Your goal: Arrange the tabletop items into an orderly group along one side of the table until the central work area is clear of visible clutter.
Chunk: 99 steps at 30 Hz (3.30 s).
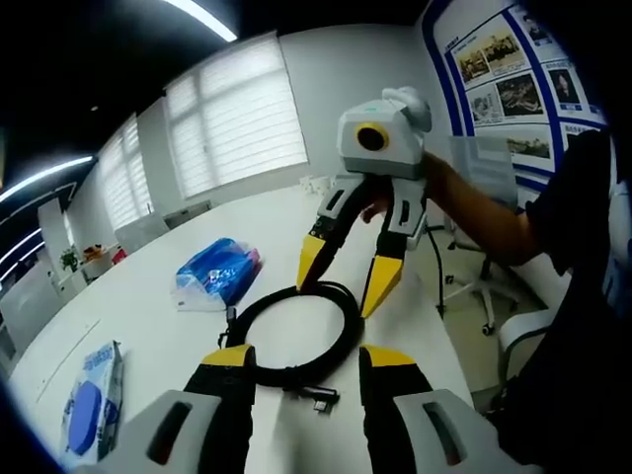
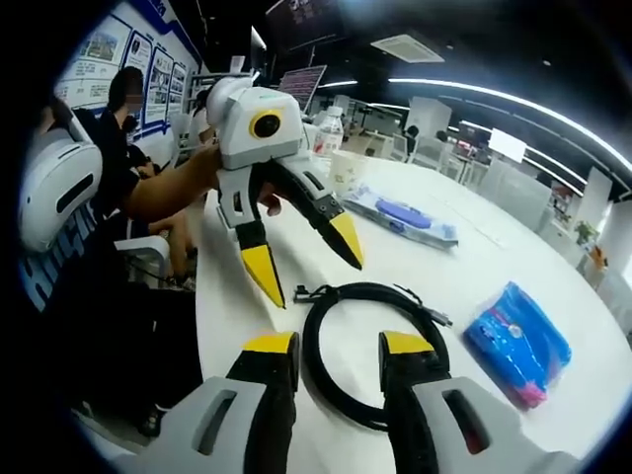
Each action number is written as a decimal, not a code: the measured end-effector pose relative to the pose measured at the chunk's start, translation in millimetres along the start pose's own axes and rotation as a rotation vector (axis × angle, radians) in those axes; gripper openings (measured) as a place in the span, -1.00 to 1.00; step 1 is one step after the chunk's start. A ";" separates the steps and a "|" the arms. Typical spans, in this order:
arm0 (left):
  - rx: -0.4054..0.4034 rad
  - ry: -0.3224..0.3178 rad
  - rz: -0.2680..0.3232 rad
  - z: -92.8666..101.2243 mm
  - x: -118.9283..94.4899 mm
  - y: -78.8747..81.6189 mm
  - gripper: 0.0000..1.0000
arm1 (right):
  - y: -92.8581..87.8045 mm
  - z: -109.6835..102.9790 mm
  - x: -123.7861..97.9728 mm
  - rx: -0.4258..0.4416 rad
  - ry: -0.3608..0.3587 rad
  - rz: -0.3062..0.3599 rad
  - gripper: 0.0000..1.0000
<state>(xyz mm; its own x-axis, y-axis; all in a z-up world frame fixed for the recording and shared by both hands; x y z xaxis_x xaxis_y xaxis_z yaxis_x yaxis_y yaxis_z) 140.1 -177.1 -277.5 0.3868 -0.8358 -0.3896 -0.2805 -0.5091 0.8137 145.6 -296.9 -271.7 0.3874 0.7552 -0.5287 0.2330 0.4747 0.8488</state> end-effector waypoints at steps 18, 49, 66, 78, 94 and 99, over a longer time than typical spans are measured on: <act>-0.019 0.039 -0.063 -9.1 -28.6 -12.0 0.15 | 16.7 11.9 -5.4 -0.064 -0.046 -0.022 -0.12; -0.148 0.267 -0.069 -38.9 -70.8 -27.8 0.77 | 31.9 36.3 1.8 0.019 -0.176 0.000 0.71; -0.240 0.326 -0.069 -42.1 -79.6 -38.5 0.99 | 33.6 48.5 13.2 0.079 -0.217 0.013 0.99; -0.251 0.362 -0.071 -47.7 -86.2 -43.6 0.99 | 33.8 51.1 21.4 0.092 -0.220 0.007 0.99; -0.232 0.410 -0.112 -62.0 -93.0 -52.7 0.90 | 39.9 51.9 29.8 0.087 -0.219 0.007 0.96; -0.233 0.418 -0.115 -66.2 -95.1 -52.5 0.85 | 44.2 50.6 32.2 0.075 -0.210 0.010 0.94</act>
<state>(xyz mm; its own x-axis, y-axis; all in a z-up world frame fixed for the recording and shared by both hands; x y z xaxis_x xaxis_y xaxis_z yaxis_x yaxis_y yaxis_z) 176.2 -57.3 -254.6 0.7367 -0.5983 -0.3152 -0.0295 -0.4940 0.8689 213.5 -274.5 -250.7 0.5655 0.6451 -0.5139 0.2912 0.4268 0.8562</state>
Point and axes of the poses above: the point that each gripper's makers call its tool centre point, and the gripper's own axes: x roughly forward along the fingers, z roughly to its right, y roughly out of its top, the point moved 5 cm from there along -x, roughly backward along the fingers, and after that the axes turned 14 degrees about x, right-handed, at the moved point
